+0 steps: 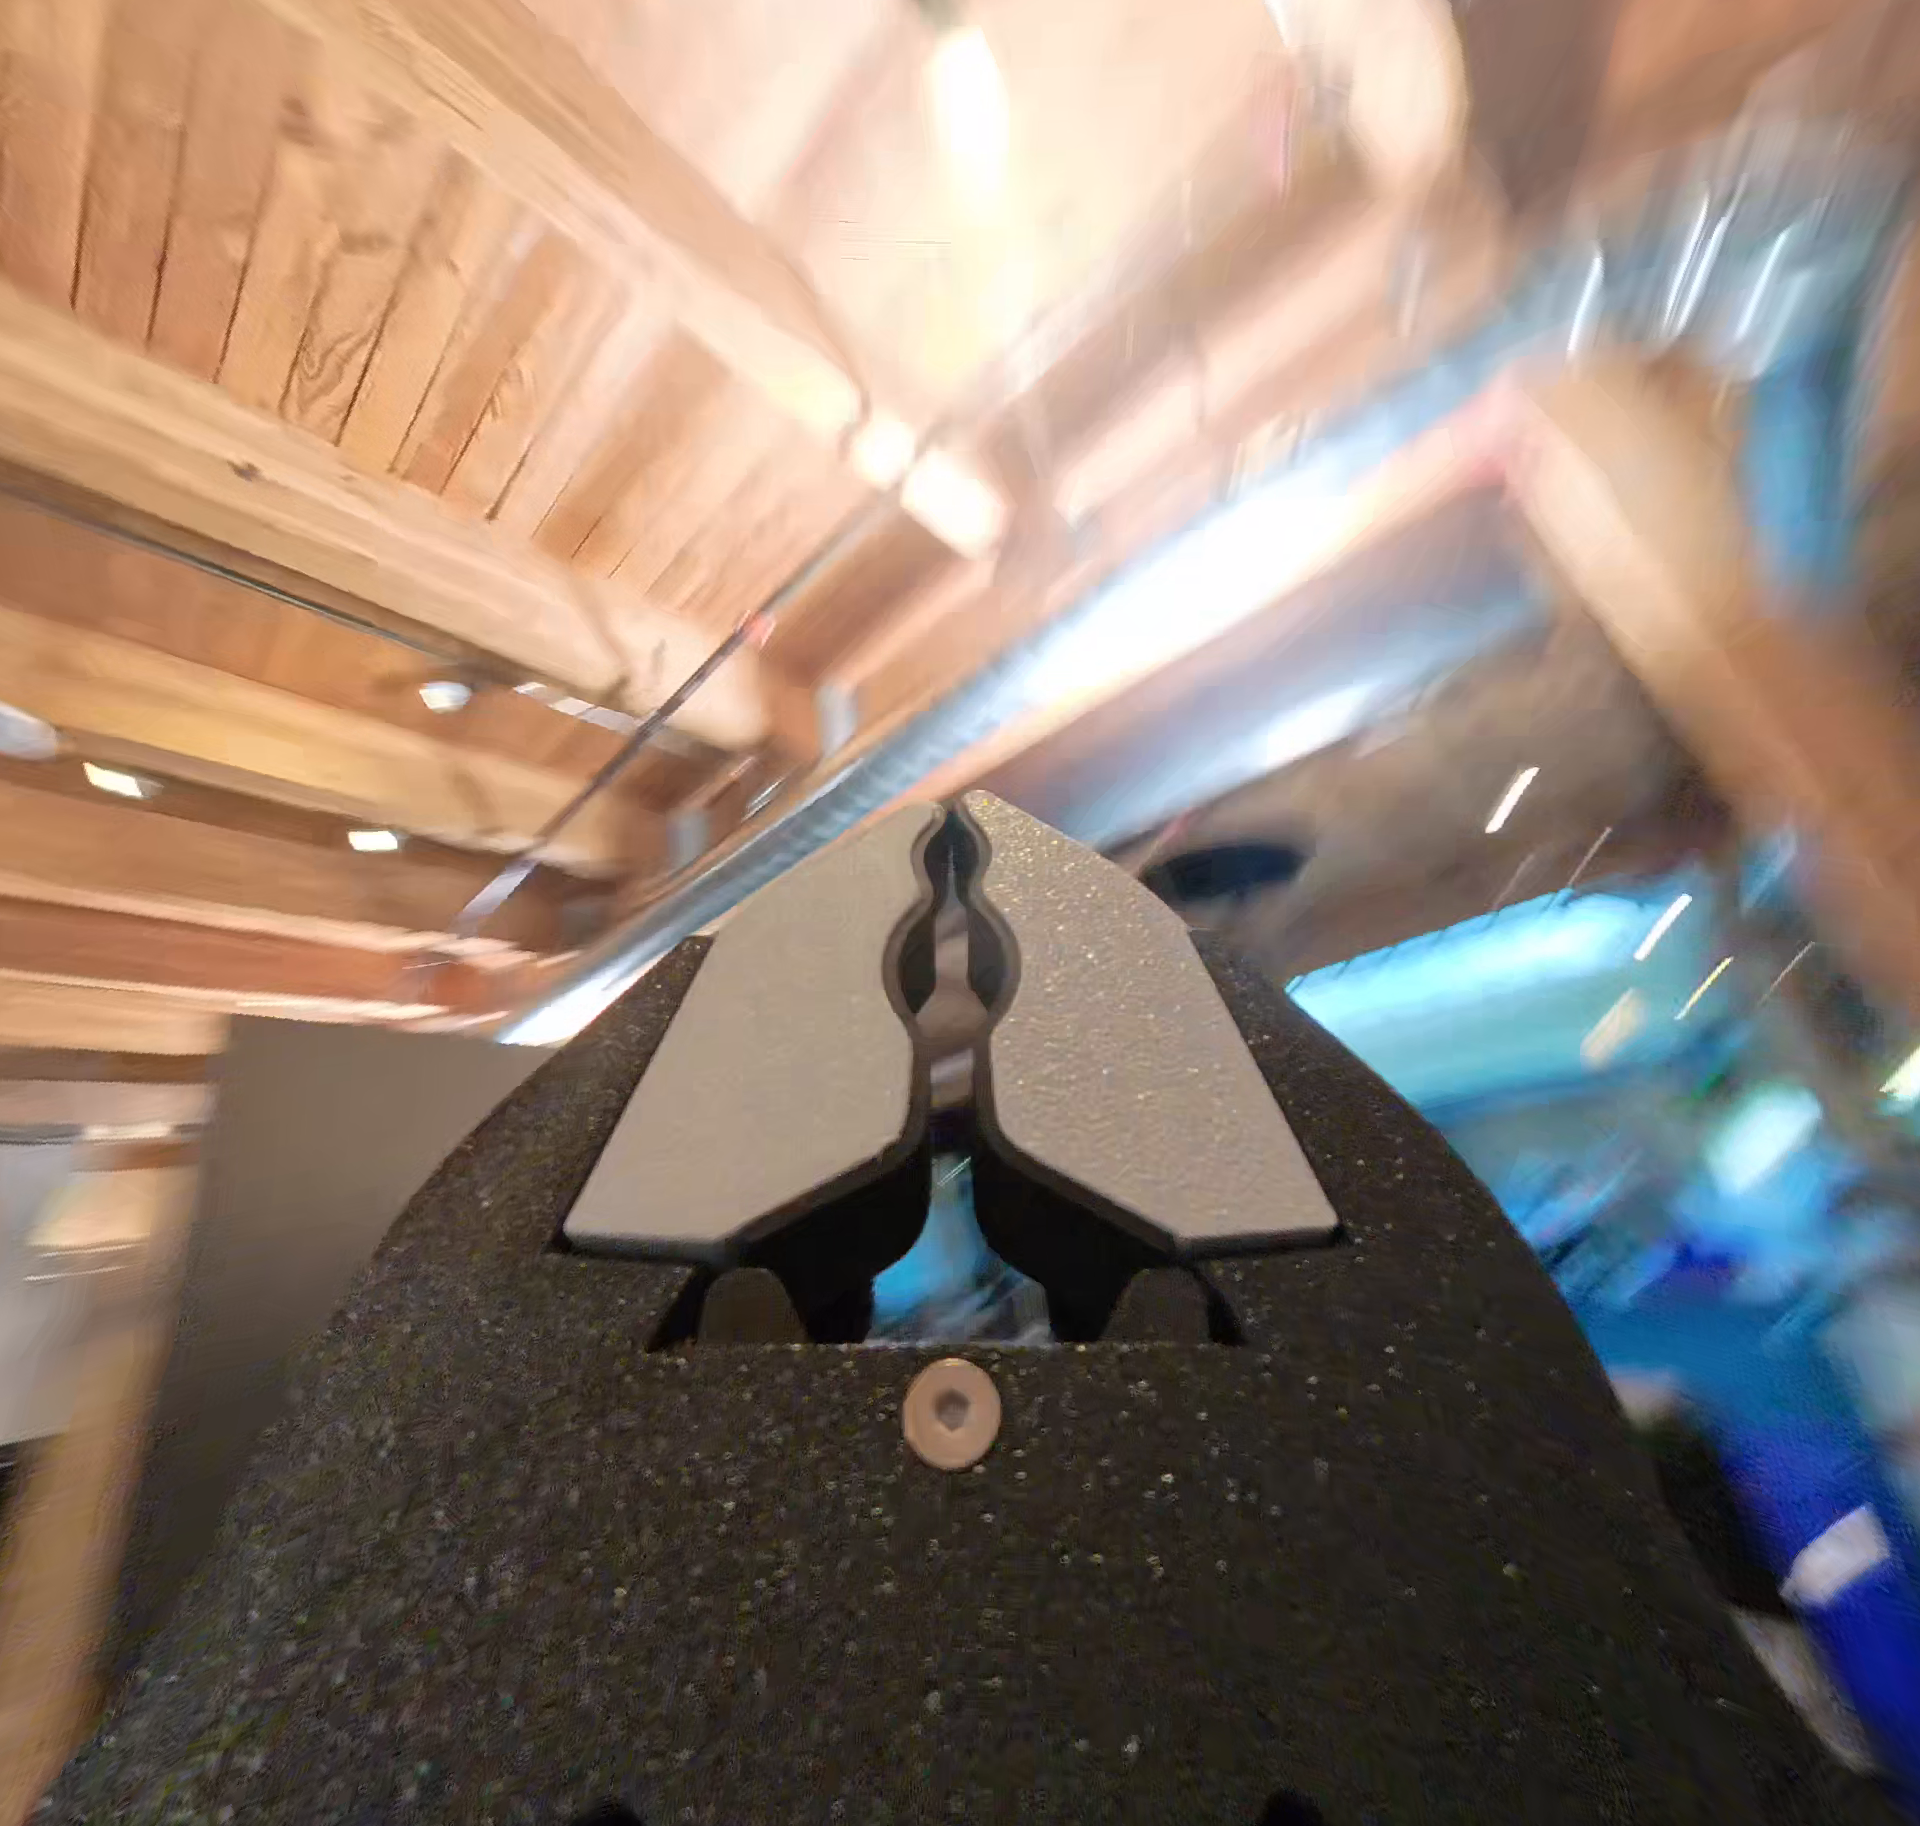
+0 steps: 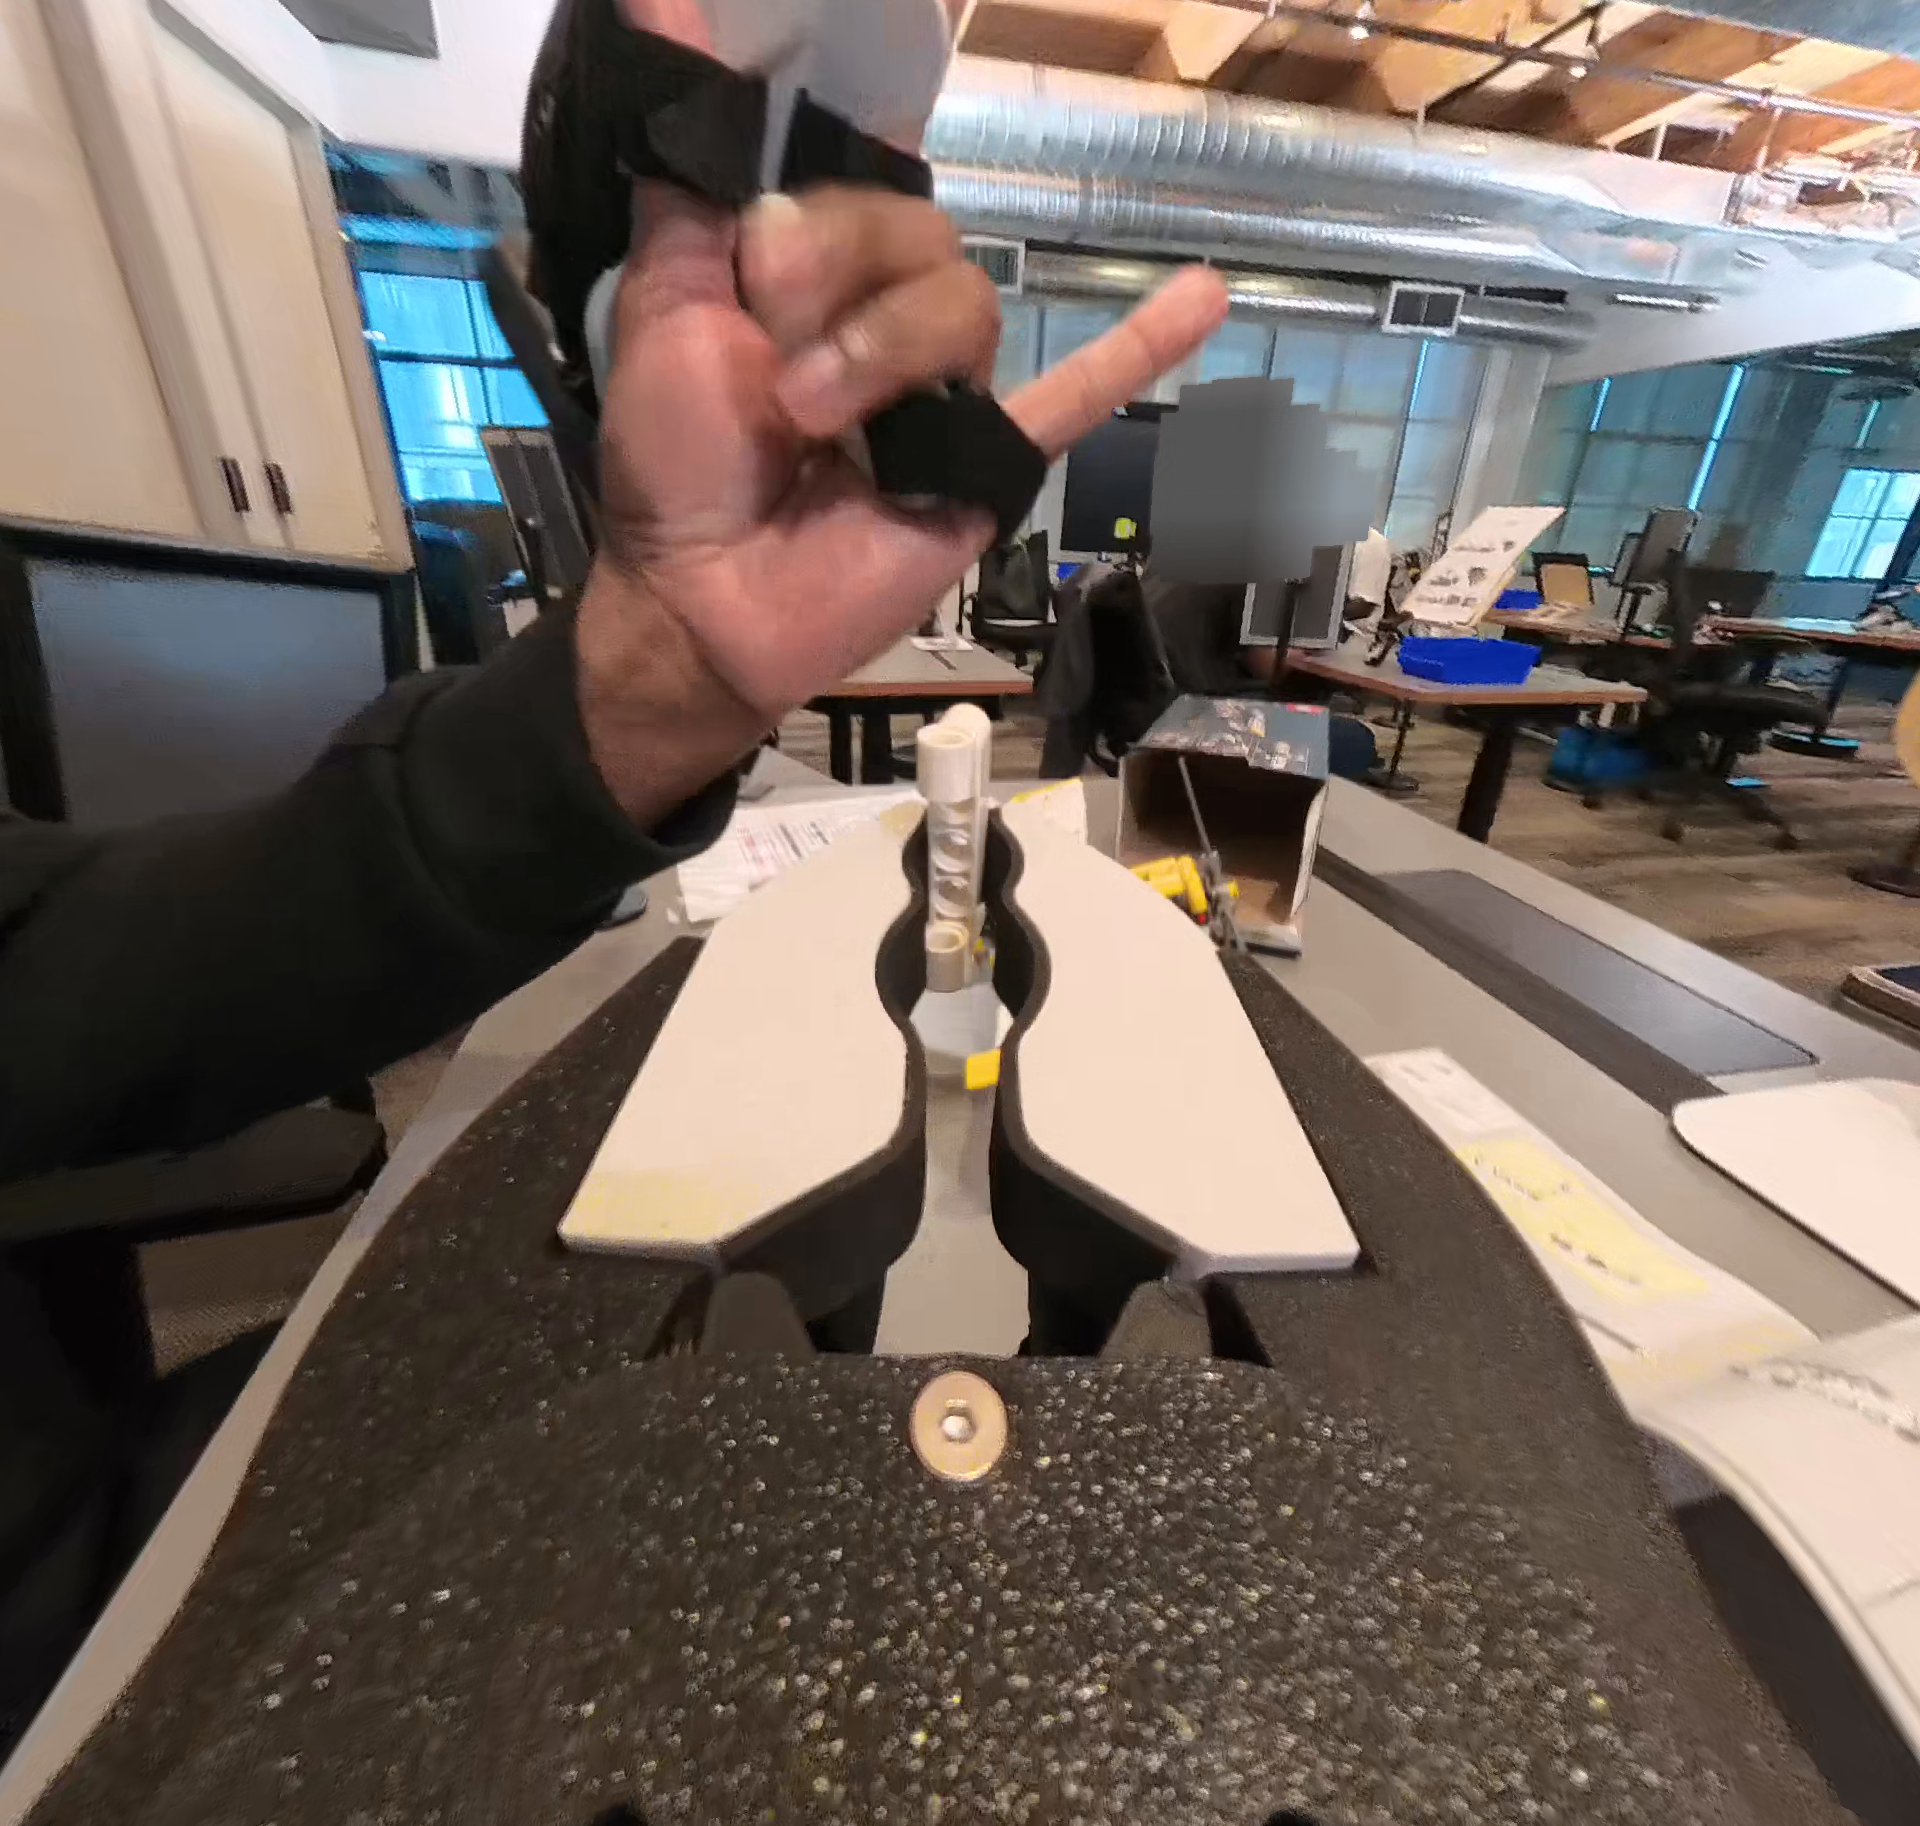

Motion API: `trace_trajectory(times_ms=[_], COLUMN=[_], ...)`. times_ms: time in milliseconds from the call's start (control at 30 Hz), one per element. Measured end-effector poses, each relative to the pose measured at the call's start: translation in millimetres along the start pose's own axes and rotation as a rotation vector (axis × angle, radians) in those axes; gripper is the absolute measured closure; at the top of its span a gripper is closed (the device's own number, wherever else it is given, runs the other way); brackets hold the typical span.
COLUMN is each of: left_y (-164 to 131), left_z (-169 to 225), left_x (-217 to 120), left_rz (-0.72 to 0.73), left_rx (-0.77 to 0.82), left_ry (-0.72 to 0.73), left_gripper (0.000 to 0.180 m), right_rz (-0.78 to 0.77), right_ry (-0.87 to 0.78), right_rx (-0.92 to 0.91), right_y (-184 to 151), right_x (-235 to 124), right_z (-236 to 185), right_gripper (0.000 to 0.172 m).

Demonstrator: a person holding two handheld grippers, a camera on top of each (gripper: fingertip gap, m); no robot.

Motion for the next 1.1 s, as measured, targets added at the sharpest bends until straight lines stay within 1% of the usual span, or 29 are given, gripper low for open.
trace_trajectory(times_ms=[33,67,100,133,167,200,233,267,300,367,400,467,500,567,600,667,833,900,967,1033,1100], left_y=[-9.8,-12.4,-15.9,-24.3,-36.0,-44.9,-46.9,-47.2,-53.7,-80.4,-93.1,-116.2,-125.9,-136.6,-141.5,-146.2,-159.7,-164.4,-166.7,-172.0,-175.2], left_z=[-0.6,-3.0,-2.9,3.6,12.5,20.5,29.0,34.2,37.3,51.9,58.8,71.9,76.8,86.1,85.6,78.7,50.2,42.6,42.2,49.8,55.8], left_x=[6.2,8.7,10.0,10.7,8.3,2.8,-5.0,-13.4,-22.5,-46.5,-61.8,-95.3,-109.4,-127.4,-131.3,-132.0,-137.9,-140.7,-139.5,-140.6,-144.8], left_rz=[-0.059,-0.018,-0.015,-0.08,-0.167,-0.188,-0.139,-0.072,-0.076,-0.207,-0.249,-0.337,-0.395,-0.468,-0.503,-0.53,-0.609,-0.637,-0.662,-0.713,-0.74], left_rx=[0.107,0.039,-0.082,-0.108,-0.029,-0.011,-0.12,-0.256,-0.316,-0.258,-0.241,-0.258,-0.266,-0.264,-0.241,-0.25,-0.381,-0.462,-0.523,-0.598,-0.656], left_ry=[0.023,0.033,-0.027,-0.132,-0.228,-0.281,-0.325,-0.315,-0.256,-0.224,-0.203,-0.173,-0.137,-0.121,-0.086,-0.029,0.112,0.153,0.14,0.049,-0.011], left_gripper=[0.178,0.177,0.18,0.18,0.18,0.18,0.18,0.18,0.18,0.18,0.18,0.18,0.18,0.18,0.178,0.172,0.168,0.168,0.167,0.164,0.161], right_rz=[0.02,0.03,0.04,0.047,0.064,0.081,0.097,0.11,0.12,0.142,0.154,0.15,0.148,0.136,0.132,0.124,0.023,-0.026,-0.078,-0.112,-0.131], right_ry=[0.012,0.027,0.038,0.044,0.053,0.063,0.074,0.084,0.092,0.098,0.09,0.063,0.055,0.041,0.039,0.043,0.079,0.111,0.139,0.183,0.212], right_rx=[0.006,0.014,0.016,0.022,0.03,0.043,0.058,0.072,0.083,0.106,0.125,0.183,0.21,0.271,0.295,0.347,0.421,0.422,0.4,0.38,0.349], right_y=[0.2,3.7,7.3,9.9,10.9,11.2,11.2,9.9,7.2,-1.2,-6.2,-19.3,-26.2,-38.6,-42.1,-46.6,-58.3,-58.0,-54.9,-48.0,-41.9], right_x=[4.6,5.1,4.0,3.8,5.4,5.8,3.2,0.2,-1.3,-5.8,-8.8,-14.7,-18.0,-22.6,-24.2,-25.5,-29.9,-32.4,-35.8,-40.2,-46.2], right_z=[6.8,13.6,19.8,25.3,30.9,38.4,45.3,50.7,56.6,68.1,73.6,82.6,84.4,86.0,86.4,87.4,87.7,83.2,76.6,67.9,59.8], right_gripper=[0.165,0.164,0.164,0.164,0.164,0.164,0.164,0.164,0.164,0.164,0.164,0.164,0.165,0.164,0.165,0.165,0.165,0.165,0.164,0.165,0.164])
Point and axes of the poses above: each gripper's, where its closed fingertips meet, x out along the fingers, y out of its top, z = x × y across the jaws, the point moved 6 cm from there along -x, back along the fingers, and after that the axes turned 11 degrees about z, right-handed, at the moved point
